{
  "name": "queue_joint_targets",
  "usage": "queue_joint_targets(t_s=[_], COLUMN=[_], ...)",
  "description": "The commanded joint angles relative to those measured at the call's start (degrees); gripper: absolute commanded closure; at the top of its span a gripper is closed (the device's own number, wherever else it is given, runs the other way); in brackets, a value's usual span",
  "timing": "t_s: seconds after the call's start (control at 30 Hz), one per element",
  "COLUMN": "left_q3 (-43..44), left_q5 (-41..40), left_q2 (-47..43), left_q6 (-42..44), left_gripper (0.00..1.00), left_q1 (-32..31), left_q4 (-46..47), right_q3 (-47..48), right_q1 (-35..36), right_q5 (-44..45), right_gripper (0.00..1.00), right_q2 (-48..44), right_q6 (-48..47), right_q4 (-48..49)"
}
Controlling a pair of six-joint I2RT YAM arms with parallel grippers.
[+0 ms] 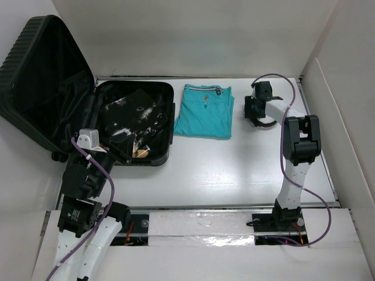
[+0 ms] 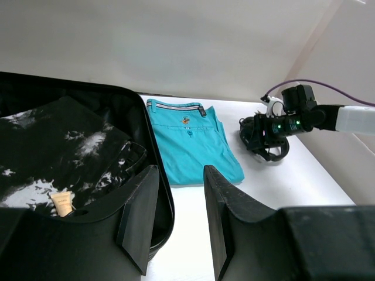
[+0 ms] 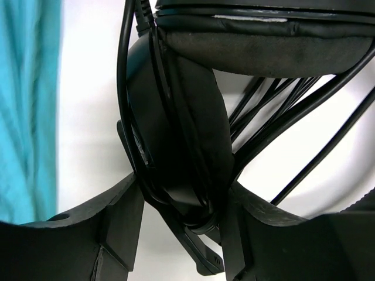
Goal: Pack the luggage
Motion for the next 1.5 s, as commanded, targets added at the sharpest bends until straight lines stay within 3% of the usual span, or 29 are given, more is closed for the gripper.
queue_joint_targets(t_s=[0.0, 0.17, 0.3, 0.4, 0.53, 0.57, 0.6, 0.67, 0.7, 0.77, 0.97, 1.03, 1.07, 1.1, 1.17, 1.2, 1.27, 1.3, 1.37, 1.4, 1.47], left_q3=[0.23, 0.32, 0.32, 0.14, 0.14, 0.14, 0.05, 0.05, 0.05, 0.05, 0.05, 0.14, 0.05, -0.03, 0.05, 0.14, 0.05, -0.12, -0.12, -0.03, 0.23], left_q5=[0.45, 0.90, 1.16, 0.72, -0.25, -0.34, -0.51, -1.74, -2.09, -2.01, -1.04, -0.52, -0.69, -0.78, -1.13, -1.13, -1.13, -1.13, -1.57, -1.57, -0.78], left_q2=[0.17, 0.17, 0.70, 0.53, 1.14, 1.23, 1.23, 1.23, 1.32, 1.32, 2.28, 2.81, 2.81, 2.90, 3.16, 3.60, 3.78, 3.95, 4.57, 5.70, 6.85], left_q6=[0.21, 0.21, 0.21, 0.21, 0.03, 0.12, 0.12, 0.03, 0.03, 0.03, -0.05, 0.03, 0.03, 0.03, 0.03, 0.03, 0.03, 0.03, 0.03, 0.03, 0.03], left_gripper=[0.66, 0.66, 0.66, 0.66, 0.66, 0.66, 0.66, 0.66, 0.66, 0.66, 0.65, 0.65, 0.65, 0.65, 0.65, 0.65, 0.65, 0.65, 0.67, 0.69, 0.75], left_q1=[0.25, 0.25, 0.25, 0.25, 0.25, 0.25, 0.25, 0.25, 0.25, 0.25, 0.25, 0.25, 0.25, 0.25, 0.25, 0.25, 0.25, 0.25, 0.25, 0.25, 0.25], left_q4=[2.89, 3.15, 3.06, 3.24, 2.80, 2.80, 2.89, 2.54, 2.45, 2.45, 2.89, 2.80, 2.89, 3.32, 3.07, 2.89, 3.15, 3.41, 3.42, 3.24, 2.89], right_q3=[-4.59, -6.62, -2.93, 7.68, 29.10, 39.68, 44.75, 53.11, 52.54, 47.81, 15.13, 3.91, 0.54, -2.37, -8.27, -9.51, -11.62, -12.32, -14.43, -14.79, -14.09], right_q1=[2.40, 9.16, 19.09, 28.05, 37.29, 40.35, 41.77, 43.88, 44.50, 44.51, 38.02, 34.08, 32.40, 30.55, 24.60, 22.56, 17.12, 15.61, 13.41, 12.09, 11.03], right_q5=[0.40, 0.67, -3.54, -4.61, -9.35, -11.97, -12.52, -12.09, -11.13, -8.32, -8.22, -6.99, -4.81, -3.31, 2.03, 2.68, 2.86, 2.86, 0.85, 0.31, -1.26], right_gripper=[1.00, 1.00, 1.00, 1.00, 0.98, 0.89, 0.62, 0.33, 0.01, 0.00, 0.01, 0.17, 0.32, 0.68, 0.89, 0.90, 0.85, 0.61, 0.38, 0.21, 0.13], right_q2=[-7.49, -14.62, -15.69, -11.13, -0.15, 5.44, 7.85, 10.94, 10.43, 7.62, -11.09, -16.44, -17.69, -18.49, -18.41, -17.71, -15.00, -14.11, -12.53, -10.34, -8.05], right_q6=[1.76, 1.59, 0.71, 0.36, -0.08, -0.17, -0.43, -1.74, -2.19, -2.28, 0.61, 1.41, 2.80, 3.86, 7.10, 8.25, 9.58, 10.19, 11.51, 11.69, 12.57], right_q4=[5.10, 7.30, 8.45, 6.34, 2.31, -1.01, -3.05, -6.30, -5.80, -2.30, 12.45, 15.99, 18.61, 19.51, 19.87, 19.96, 18.65, 18.55, 20.73, 23.10, 24.00])
